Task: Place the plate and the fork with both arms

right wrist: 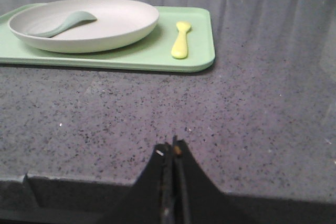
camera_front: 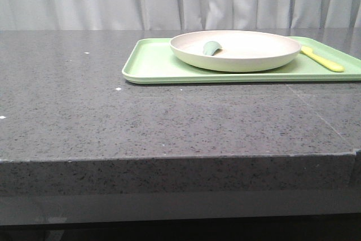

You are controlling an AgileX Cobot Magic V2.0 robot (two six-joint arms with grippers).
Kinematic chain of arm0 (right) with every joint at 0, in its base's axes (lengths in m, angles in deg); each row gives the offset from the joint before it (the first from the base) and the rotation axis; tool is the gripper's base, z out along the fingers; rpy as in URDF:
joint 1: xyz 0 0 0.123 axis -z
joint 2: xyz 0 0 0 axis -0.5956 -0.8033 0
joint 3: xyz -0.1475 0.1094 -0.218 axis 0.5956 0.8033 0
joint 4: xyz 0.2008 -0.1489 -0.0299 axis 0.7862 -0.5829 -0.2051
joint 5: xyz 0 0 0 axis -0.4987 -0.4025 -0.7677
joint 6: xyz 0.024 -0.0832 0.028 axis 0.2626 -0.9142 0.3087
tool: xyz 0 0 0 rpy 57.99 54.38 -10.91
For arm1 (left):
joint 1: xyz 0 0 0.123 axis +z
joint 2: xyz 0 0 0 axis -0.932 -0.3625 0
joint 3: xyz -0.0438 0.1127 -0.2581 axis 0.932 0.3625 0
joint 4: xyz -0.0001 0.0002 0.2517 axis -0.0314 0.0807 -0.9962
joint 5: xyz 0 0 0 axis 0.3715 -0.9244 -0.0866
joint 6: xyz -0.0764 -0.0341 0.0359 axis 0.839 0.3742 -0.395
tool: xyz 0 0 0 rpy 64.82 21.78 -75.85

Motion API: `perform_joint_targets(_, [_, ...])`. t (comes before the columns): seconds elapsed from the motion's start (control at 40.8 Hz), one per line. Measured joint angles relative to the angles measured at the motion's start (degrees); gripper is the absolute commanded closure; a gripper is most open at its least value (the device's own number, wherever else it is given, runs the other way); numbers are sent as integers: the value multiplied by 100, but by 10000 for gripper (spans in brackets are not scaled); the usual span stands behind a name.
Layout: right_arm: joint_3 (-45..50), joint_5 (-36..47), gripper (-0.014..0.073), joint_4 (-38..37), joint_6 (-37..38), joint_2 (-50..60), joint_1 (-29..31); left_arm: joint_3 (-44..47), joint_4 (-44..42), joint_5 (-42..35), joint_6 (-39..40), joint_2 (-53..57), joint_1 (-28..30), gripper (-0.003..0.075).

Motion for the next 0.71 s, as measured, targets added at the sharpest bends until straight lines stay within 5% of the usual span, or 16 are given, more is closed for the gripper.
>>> perform_joint_targets(0.71, [22, -46, 659, 0, 0, 12, 0, 0, 0, 9, 0, 0, 0, 738])
